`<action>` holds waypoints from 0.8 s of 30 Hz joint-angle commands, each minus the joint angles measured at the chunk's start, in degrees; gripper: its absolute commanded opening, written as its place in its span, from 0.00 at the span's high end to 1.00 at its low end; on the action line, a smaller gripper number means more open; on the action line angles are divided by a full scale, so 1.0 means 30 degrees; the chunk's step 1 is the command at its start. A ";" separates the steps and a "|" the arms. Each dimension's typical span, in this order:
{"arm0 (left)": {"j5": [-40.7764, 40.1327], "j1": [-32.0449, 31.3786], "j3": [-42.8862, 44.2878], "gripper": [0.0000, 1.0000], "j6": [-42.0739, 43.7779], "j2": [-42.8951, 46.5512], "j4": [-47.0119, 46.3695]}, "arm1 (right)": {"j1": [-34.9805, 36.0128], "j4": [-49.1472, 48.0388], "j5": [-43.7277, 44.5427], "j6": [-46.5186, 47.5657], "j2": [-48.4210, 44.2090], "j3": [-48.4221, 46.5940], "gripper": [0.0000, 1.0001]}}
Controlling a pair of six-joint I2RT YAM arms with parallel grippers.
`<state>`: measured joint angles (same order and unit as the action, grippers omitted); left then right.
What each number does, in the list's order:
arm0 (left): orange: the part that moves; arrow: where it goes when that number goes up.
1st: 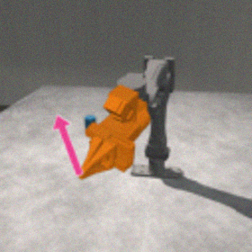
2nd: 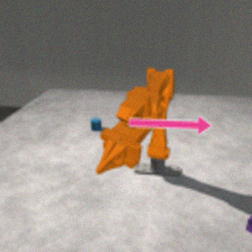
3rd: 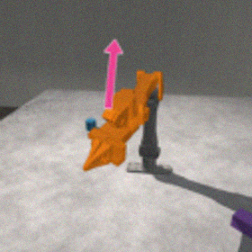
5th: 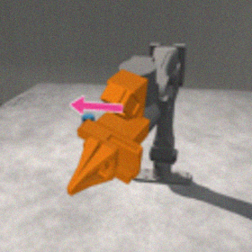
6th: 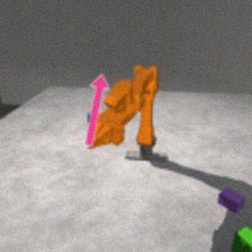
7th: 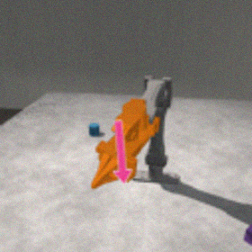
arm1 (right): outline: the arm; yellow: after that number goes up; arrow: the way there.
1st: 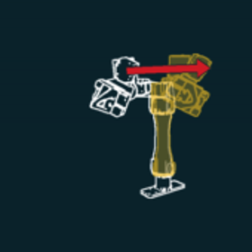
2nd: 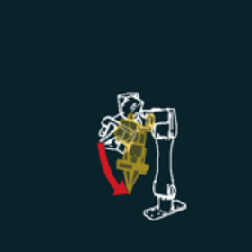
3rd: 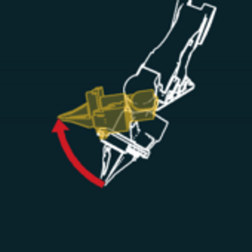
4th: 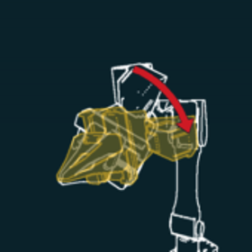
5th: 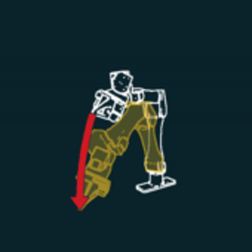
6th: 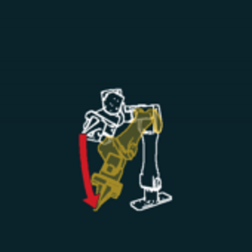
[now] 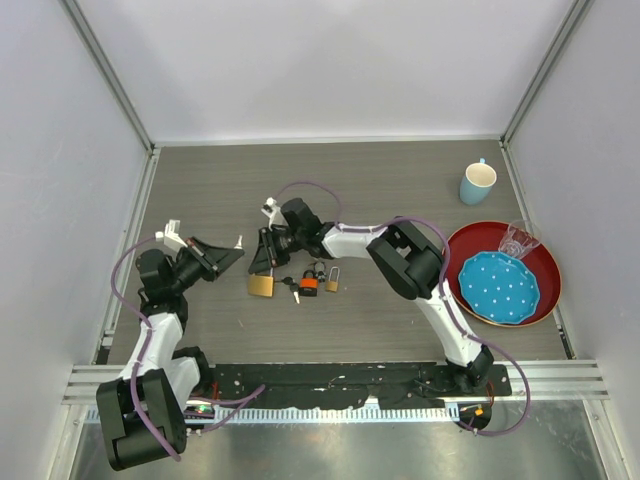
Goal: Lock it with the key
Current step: Place the lock at the center of the board.
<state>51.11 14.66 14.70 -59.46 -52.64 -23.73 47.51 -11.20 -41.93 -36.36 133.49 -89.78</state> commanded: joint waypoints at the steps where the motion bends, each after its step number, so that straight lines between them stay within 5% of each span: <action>1: 0.0482 0.0125 -0.0036 1.00 0.0660 0.0350 -0.0149 | -0.0541 -0.1189 0.0003 0.0137 0.0004 -0.0484 0.77; 5: 0.0014 0.0154 -0.0007 1.00 0.1391 0.0788 0.1109 | -0.0571 -0.0605 0.0440 0.0546 0.0005 -0.0397 0.62; 14: -0.1215 0.0154 0.0373 1.00 0.3061 0.0848 0.3922 | -0.0572 0.1271 0.2022 0.1864 -0.0435 -0.0660 0.47; 24: -0.2477 0.0154 0.0784 1.00 0.4498 -0.0205 0.5858 | -0.0601 0.2648 0.2931 0.2480 -0.0405 -0.1655 0.43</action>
<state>45.04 14.76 14.81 -48.49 -51.79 -7.79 45.63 -6.50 -36.84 -31.66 133.75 -92.14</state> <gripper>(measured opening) 0.034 0.561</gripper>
